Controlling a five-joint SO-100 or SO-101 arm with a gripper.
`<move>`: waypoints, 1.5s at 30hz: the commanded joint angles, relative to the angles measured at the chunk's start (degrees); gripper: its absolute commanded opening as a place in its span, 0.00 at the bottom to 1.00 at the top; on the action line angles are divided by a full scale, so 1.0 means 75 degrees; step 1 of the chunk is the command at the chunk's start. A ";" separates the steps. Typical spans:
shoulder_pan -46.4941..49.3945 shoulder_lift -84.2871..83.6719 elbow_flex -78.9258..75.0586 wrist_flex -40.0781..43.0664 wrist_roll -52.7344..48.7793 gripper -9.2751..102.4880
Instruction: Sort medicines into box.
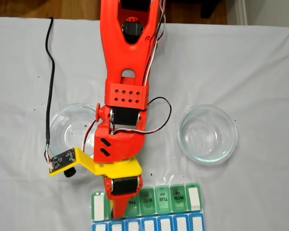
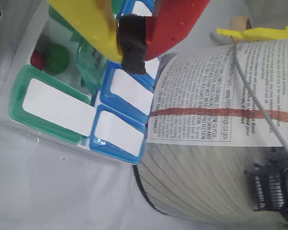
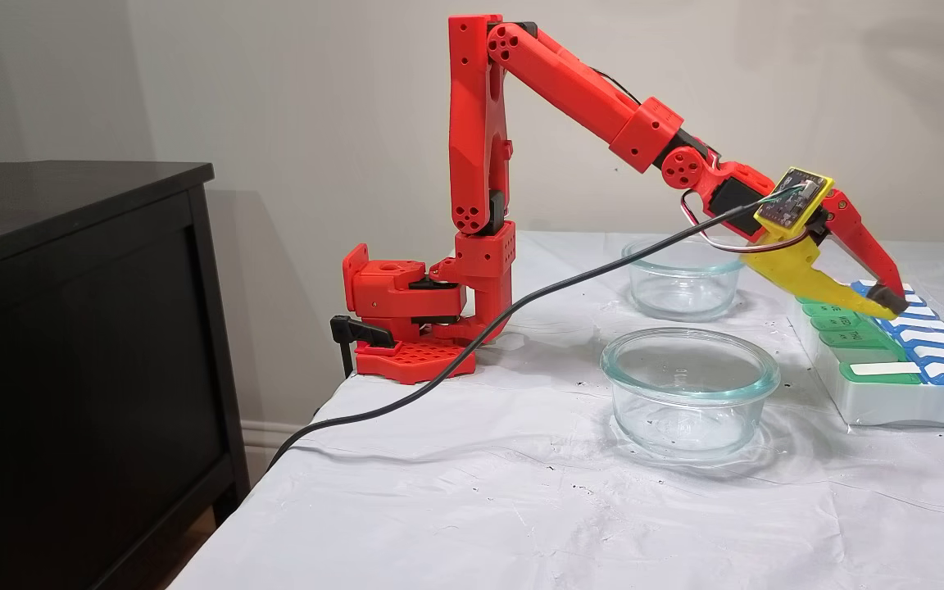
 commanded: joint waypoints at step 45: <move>0.0070 -0.1113 -0.1430 0.4336 0.0469 0.08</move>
